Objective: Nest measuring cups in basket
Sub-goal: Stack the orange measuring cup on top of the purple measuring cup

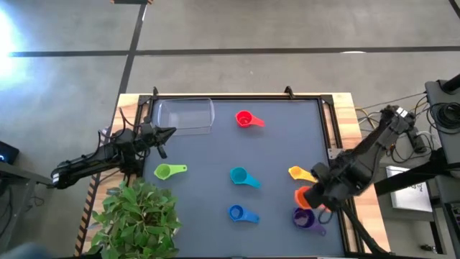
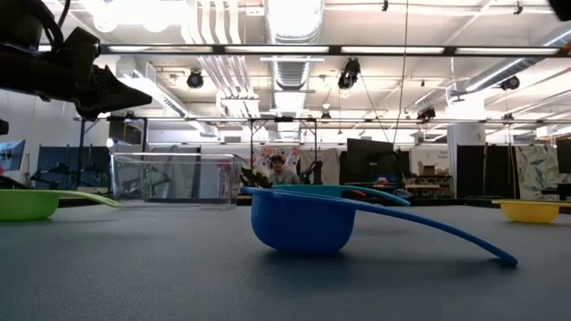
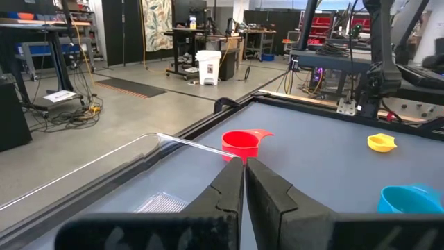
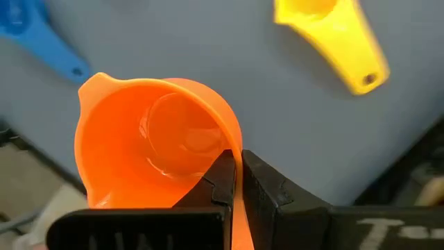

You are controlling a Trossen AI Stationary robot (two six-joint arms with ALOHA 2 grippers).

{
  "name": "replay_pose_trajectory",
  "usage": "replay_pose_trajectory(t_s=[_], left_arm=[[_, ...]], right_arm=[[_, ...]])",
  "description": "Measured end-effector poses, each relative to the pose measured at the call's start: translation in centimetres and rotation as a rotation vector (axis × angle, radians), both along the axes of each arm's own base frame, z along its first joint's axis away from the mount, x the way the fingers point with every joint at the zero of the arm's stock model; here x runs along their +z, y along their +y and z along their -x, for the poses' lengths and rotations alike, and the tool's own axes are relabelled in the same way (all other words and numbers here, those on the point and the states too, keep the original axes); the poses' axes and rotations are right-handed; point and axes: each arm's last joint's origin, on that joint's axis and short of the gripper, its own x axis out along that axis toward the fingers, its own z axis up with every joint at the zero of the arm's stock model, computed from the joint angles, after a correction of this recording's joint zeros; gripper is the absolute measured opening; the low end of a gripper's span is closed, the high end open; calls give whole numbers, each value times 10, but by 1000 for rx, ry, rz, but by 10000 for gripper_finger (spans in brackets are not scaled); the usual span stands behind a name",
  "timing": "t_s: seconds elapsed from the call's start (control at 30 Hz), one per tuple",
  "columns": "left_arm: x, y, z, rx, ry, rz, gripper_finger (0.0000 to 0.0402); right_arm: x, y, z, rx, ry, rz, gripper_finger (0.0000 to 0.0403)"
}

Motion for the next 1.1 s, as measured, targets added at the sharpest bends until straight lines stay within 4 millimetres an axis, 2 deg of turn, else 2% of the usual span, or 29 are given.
replay_pose_trajectory(t_s=[0.33, 0.63, 1.1], left_arm=[[0, 0, 0, 0, 0, 0, 0], [0, 0, 0, 0, 0, 0, 0], [0, 0, 0, 0, 0, 0, 0]], right_arm=[[-22, 39, -5, -3, 33, 25, 9], [-23, 56, -11, 35, 44, 47, 12], [-30, 74, -1, 11, 92, 37, 10]])
